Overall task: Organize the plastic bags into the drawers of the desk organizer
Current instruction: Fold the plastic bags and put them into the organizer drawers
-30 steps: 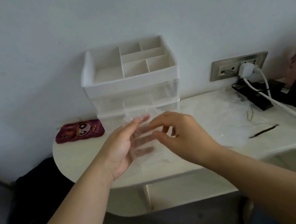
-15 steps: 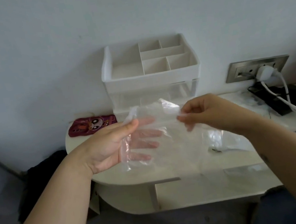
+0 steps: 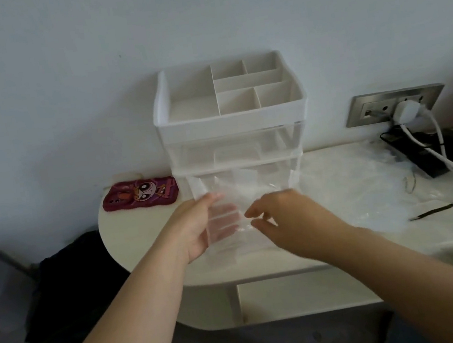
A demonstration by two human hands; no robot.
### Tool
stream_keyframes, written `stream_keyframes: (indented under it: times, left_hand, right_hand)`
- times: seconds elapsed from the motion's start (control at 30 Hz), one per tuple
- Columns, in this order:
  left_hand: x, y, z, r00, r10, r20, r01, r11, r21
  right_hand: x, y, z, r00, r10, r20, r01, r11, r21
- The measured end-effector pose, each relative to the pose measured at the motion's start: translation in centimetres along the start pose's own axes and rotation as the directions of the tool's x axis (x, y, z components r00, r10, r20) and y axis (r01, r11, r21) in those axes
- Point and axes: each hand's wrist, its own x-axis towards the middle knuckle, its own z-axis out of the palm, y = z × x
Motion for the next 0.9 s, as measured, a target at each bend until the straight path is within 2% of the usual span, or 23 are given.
stream_keyframes:
  times: [0.07, 0.2, 0.27, 0.33, 0.4, 0.5, 0.53, 0.57, 0.6, 0.67, 0.73, 0.77, 0.83, 0.9]
  left_hand:
    - [0.3, -0.1, 0.1, 1.000, -0.007, -0.017, 0.007, 1.000, 0.021]
    - [0.6, -0.5, 0.2, 0.998, 0.022, -0.061, -0.013, 0.989, 0.149]
    - [0.7, -0.7, -0.1, 0.989, 0.117, -0.091, -0.080, 0.939, 0.334]
    - [0.5, -0.4, -0.7, 0.965, 0.249, -0.084, -0.144, 0.768, 0.624]
    - [0.0, -0.1, -1.4, 0.927, 0.366, -0.083, -0.157, 0.579, 0.800]
    - [-1.1, 0.6, -1.7, 0.797, 0.602, -0.053, -0.183, 0.325, 0.928]
    - [-1.5, 0.8, -1.4, 0.741, 0.672, -0.006, -0.215, 0.245, 0.945]
    - [-1.9, 0.9, -0.9, 0.715, 0.697, 0.056, -0.252, 0.182, 0.950]
    - [-2.0, 0.8, -0.2, 0.727, 0.675, 0.124, -0.288, 0.136, 0.948]
    - [-1.8, -0.1, 1.3, 0.844, 0.495, 0.205, -0.285, 0.090, 0.954]
    - [-0.8, -1.1, 2.3, 0.944, 0.283, 0.172, -0.202, 0.081, 0.976]
    - [-0.1, -1.4, 2.5, 0.963, 0.226, 0.143, -0.165, 0.078, 0.983]
    - [1.1, -1.4, 2.5, 0.976, 0.199, 0.087, -0.103, 0.075, 0.992]
    - [2.0, -1.4, 2.3, 0.978, 0.196, 0.073, -0.086, 0.062, 0.994]
  right_hand:
    - [0.0, 0.6, 1.1, 0.984, 0.072, 0.165, -0.061, 0.996, -0.072]
    - [0.7, 1.2, 1.7, 0.957, 0.134, 0.256, -0.094, 0.982, -0.163]
    - [0.9, 1.2, 1.9, 0.939, 0.144, 0.313, -0.090, 0.980, -0.179]
    - [1.1, 1.3, 2.0, 0.918, 0.154, 0.367, -0.093, 0.979, -0.179]
    - [1.3, 1.5, 2.0, 0.903, 0.168, 0.396, -0.101, 0.978, -0.183]
    - [1.5, 1.6, 2.1, 0.898, 0.171, 0.406, -0.100, 0.976, -0.192]
    - [1.6, 1.5, 2.1, 0.896, 0.174, 0.408, -0.100, 0.975, -0.198]
    - [1.6, 1.5, 2.0, 0.893, 0.183, 0.411, -0.105, 0.973, -0.204]
    - [1.6, 1.4, 2.0, 0.890, 0.195, 0.411, -0.114, 0.970, -0.213]
    - [1.6, 1.3, 1.9, 0.901, 0.203, 0.382, -0.113, 0.963, -0.247]
    - [1.5, 1.0, 1.8, 0.943, 0.156, 0.293, -0.069, 0.956, -0.286]
    - [1.5, 0.8, 1.8, 0.966, 0.113, 0.234, -0.041, 0.956, -0.290]
    - [1.8, 0.8, 1.9, 0.990, 0.051, 0.135, -0.011, 0.959, -0.282]
    - [2.2, 1.0, 1.9, 0.990, 0.085, 0.114, -0.052, 0.962, -0.267]
